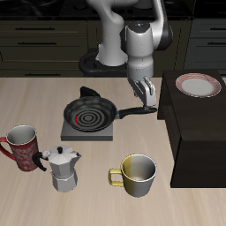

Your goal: Place the frying pan on the top layer of the shelf

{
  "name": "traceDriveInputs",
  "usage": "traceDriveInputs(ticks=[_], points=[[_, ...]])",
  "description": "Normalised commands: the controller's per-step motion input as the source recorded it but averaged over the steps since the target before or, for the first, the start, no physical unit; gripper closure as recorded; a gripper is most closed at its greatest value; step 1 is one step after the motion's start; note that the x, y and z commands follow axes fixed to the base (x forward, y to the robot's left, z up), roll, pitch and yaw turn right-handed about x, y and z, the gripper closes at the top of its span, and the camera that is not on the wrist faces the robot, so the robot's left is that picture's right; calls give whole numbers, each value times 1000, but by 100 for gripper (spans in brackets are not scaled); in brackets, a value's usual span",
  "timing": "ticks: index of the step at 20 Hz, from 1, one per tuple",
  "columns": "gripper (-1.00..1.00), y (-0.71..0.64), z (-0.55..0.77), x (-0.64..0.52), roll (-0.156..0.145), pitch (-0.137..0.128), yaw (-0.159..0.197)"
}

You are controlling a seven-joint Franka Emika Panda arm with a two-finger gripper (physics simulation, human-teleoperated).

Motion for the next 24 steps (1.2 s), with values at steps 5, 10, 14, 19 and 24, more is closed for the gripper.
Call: traceDriveInputs(ticks=[5, 10, 14, 19, 24], points=[[-100, 103, -151, 4, 63, -79, -21], [-100, -6, -136, 41, 17, -40, 25], [-100, -69, -125, 35, 1, -30, -12], [-100, -75, -21, 16, -8, -26, 34], [-100, -109, -86, 55, -11, 12, -8]])
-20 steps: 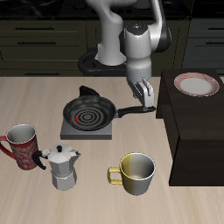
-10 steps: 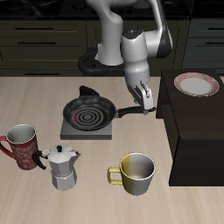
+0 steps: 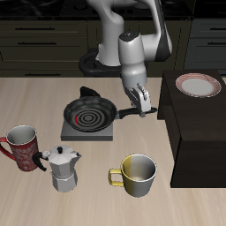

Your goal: Place the frying pan on the top layer of the shelf

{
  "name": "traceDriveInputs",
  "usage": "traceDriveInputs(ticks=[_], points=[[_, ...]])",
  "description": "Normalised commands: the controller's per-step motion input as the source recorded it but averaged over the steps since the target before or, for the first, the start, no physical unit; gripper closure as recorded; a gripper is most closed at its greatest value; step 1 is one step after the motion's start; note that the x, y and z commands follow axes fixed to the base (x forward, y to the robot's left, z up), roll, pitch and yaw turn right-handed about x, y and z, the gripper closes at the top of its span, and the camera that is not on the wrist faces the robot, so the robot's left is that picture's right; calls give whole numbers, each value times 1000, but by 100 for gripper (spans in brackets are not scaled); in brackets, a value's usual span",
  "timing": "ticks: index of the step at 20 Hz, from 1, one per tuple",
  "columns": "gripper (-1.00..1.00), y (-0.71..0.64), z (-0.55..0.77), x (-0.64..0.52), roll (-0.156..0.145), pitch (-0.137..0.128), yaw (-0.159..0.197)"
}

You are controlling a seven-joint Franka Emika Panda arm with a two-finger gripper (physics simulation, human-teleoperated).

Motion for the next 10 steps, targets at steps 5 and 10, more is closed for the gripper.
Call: traceDriveInputs(ticks=[5, 10], points=[[-100, 112, -186, -12, 21, 34, -21], [100, -4, -160, 9, 38, 23, -38]])
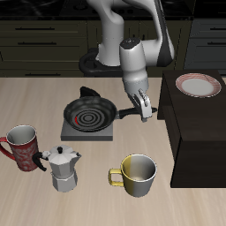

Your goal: Place the frying pan on the top layer of the shelf

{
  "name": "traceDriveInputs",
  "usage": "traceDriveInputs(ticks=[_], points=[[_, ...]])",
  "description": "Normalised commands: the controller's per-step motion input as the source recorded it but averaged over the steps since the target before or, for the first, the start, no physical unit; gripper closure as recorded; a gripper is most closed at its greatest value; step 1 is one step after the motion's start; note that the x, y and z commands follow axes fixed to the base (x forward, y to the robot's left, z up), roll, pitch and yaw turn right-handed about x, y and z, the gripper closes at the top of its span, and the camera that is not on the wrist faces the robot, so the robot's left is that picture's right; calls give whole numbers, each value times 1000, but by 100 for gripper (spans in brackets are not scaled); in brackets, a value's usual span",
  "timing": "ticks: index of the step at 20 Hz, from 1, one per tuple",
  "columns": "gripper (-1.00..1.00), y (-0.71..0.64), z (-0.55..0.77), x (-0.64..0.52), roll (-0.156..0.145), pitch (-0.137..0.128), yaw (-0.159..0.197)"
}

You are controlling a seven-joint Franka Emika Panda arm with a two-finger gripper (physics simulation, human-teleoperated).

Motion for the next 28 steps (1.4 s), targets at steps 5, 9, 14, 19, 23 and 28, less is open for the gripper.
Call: traceDriveInputs(ticks=[5, 9, 14, 19, 23, 28], points=[[100, -73, -62, -37, 9, 12, -5], [100, -97, 109, -47, -15, -13, 37], [100, -225, 169, -32, -24, -14, 41], [100, -176, 205, -33, -23, 3, 68], [100, -256, 173, 20, -48, 55, 145], [100, -170, 185, 63, 12, 40, 137]])
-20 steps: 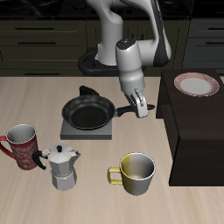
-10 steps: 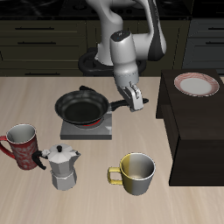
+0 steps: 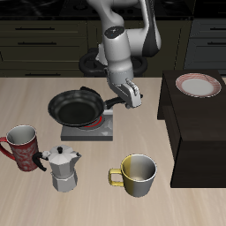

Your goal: Place the frying pan on the top layer of the shelf

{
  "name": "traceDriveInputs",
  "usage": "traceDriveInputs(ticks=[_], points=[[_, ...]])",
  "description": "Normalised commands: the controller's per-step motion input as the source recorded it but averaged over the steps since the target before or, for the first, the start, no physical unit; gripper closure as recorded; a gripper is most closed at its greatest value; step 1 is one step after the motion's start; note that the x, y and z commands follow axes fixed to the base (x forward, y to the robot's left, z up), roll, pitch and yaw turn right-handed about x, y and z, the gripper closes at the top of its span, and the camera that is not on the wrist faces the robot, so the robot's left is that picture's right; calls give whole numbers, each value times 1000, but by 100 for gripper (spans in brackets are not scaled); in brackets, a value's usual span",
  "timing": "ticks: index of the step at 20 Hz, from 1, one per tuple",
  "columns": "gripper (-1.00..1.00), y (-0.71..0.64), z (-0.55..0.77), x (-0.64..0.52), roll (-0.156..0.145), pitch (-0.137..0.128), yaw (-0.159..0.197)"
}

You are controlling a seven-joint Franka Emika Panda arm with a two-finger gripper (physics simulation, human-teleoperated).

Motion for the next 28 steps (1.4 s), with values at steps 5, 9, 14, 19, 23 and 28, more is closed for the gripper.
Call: traceDriveInputs(ticks=[5, 9, 14, 19, 23, 28], points=[[100, -257, 273, 9, -13, 37, 154], [100, -322, 366, -31, -45, 27, 107], [100, -240, 451, -32, -44, 22, 182], [100, -207, 260, 54, -23, 64, 102], [100, -110, 160, 54, -7, 45, 131], [100, -114, 6, 106, -2, 86, 177]])
